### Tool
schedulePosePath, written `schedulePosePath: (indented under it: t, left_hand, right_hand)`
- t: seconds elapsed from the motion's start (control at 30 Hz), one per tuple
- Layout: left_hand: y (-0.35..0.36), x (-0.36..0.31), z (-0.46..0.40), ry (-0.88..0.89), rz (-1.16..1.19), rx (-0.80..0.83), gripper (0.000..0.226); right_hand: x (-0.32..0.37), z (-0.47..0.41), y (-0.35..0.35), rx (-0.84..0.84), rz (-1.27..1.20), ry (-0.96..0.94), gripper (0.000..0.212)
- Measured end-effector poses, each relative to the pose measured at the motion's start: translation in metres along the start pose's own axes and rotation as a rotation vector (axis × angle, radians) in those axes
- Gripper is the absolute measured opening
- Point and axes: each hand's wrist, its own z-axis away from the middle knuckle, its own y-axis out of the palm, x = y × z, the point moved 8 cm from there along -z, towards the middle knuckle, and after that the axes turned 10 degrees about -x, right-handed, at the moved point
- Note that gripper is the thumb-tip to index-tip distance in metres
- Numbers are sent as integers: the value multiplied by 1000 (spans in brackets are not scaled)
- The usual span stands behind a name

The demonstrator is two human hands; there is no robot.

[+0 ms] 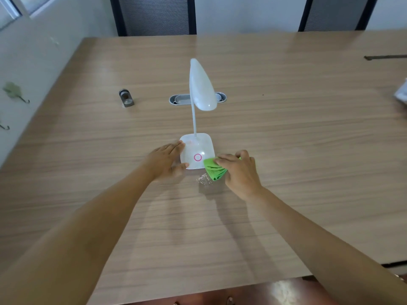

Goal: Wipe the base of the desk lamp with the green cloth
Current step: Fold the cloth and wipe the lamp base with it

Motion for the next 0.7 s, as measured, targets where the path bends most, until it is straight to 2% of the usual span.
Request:
schedulePosePath:
  t: [0.1,0.17,0.33,0.5,0.7]
  left_hand:
    - [-12,4,-9,-105,144,-76,69]
    - [-15,2,-19,-109,164,-74,55]
    - [-7,-5,-36,-50,131,29,56]
    - [-4,2,-36,-71,147,30,54]
    - [-5,7,-21,-148,170,-6,52]
  right_hand:
    - [10,-6,3,-19,-18,16,57]
    - [18,-5,11,-21,-13,-5,57]
    - [23,3,23,-56,58,-58,57]
    - [19,6,25,-95,120,-77,59]
    - [10,0,27,-25,134,-40,58]
